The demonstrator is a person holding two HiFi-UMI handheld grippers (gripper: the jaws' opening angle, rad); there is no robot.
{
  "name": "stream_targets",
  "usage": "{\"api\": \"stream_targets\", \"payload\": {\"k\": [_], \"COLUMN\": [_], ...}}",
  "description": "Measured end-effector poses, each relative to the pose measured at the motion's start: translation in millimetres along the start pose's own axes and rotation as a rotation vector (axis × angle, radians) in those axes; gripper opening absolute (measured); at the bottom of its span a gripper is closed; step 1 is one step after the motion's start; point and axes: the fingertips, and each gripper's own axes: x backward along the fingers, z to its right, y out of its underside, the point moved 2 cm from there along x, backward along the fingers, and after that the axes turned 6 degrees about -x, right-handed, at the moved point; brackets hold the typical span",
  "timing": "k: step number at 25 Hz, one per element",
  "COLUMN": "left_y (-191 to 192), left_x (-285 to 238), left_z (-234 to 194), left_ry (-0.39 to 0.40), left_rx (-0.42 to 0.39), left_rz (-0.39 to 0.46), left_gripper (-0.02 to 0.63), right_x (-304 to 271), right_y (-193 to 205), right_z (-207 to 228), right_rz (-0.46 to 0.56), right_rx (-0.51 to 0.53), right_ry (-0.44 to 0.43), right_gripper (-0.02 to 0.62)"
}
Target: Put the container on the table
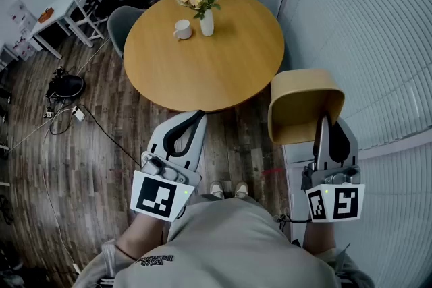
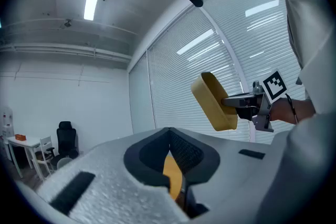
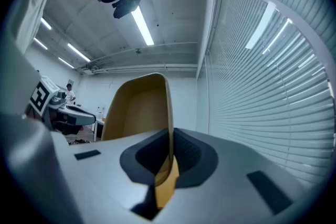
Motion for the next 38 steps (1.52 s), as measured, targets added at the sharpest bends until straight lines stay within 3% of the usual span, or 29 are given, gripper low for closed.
{"api": "stream_targets", "payload": {"k": [20, 38], "left_y": [2, -7], "left_x": [-15, -50], "left_z": [28, 77], "left_ry": [0.008, -0.006], "left_rx": [-0.005, -0.028], "left_rz": [-0.039, -0.058], "left_gripper": [0.020, 0.020], "right_x": [6, 25], "right_y": [17, 31], "right_z": [25, 82], "right_rz": [-0.047, -0.053], "right_rx": [-0.041, -0.082], "right_ry": [-0.018, -0.033], "right_gripper": [0.032, 0.032]}}
